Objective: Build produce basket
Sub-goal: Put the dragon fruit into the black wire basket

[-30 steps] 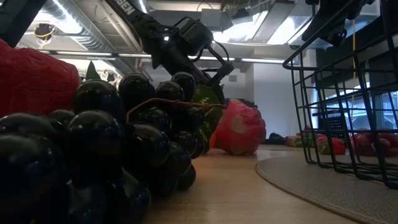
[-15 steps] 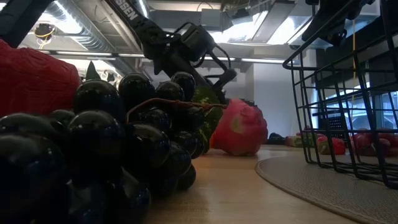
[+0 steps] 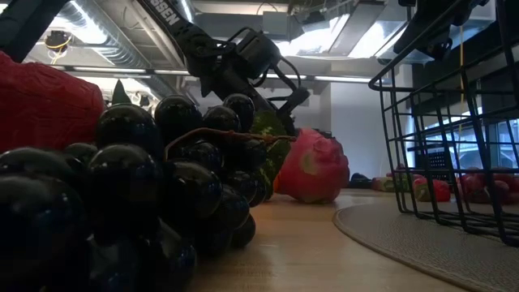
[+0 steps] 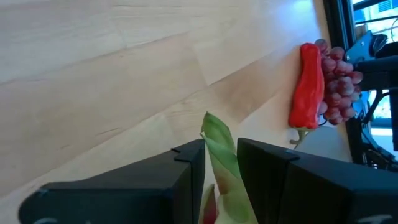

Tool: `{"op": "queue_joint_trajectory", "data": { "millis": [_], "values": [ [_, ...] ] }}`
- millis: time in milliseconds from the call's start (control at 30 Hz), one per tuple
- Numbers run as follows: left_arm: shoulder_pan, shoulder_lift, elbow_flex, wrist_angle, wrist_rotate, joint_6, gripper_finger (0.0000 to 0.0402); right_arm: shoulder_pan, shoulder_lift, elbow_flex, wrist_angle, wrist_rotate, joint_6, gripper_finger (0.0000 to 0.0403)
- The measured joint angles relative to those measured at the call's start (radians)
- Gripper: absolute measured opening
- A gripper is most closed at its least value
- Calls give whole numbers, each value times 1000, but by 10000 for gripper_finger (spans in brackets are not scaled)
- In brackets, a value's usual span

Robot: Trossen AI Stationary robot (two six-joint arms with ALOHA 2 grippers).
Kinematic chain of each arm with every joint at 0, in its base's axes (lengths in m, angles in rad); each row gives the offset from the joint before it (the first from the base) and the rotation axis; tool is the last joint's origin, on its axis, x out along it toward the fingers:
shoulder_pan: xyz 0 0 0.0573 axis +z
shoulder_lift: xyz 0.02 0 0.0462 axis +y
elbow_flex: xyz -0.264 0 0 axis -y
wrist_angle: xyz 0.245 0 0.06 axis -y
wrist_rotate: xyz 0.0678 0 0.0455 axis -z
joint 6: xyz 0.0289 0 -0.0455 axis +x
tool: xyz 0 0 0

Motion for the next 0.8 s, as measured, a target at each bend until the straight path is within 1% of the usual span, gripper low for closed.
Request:
{"op": "queue_joint_trajectory", "data": {
  "millis": [133, 233, 300, 467, 533, 800],
  "values": [
    [-2, 0, 0, 0, 0, 0, 82, 0, 0, 0, 0, 0, -2, 0],
    [-4, 0, 0, 0, 0, 3, 73, 0, 0, 0, 0, 0, -2, 0],
    [-5, 0, 0, 0, 0, 10, 59, 0, 0, 0, 0, 0, -3, 0],
    [-6, 0, 0, 8, 0, 34, 8, 0, 0, 0, 0, 0, -4, 0],
    [-6, 0, 0, 9, 0, 65, 5, 0, 0, 0, 0, 0, -4, 0],
    [-6, 0, 0, 24, 0, 106, 1, 0, 0, 0, 0, 0, -4, 0]
  ]
}}
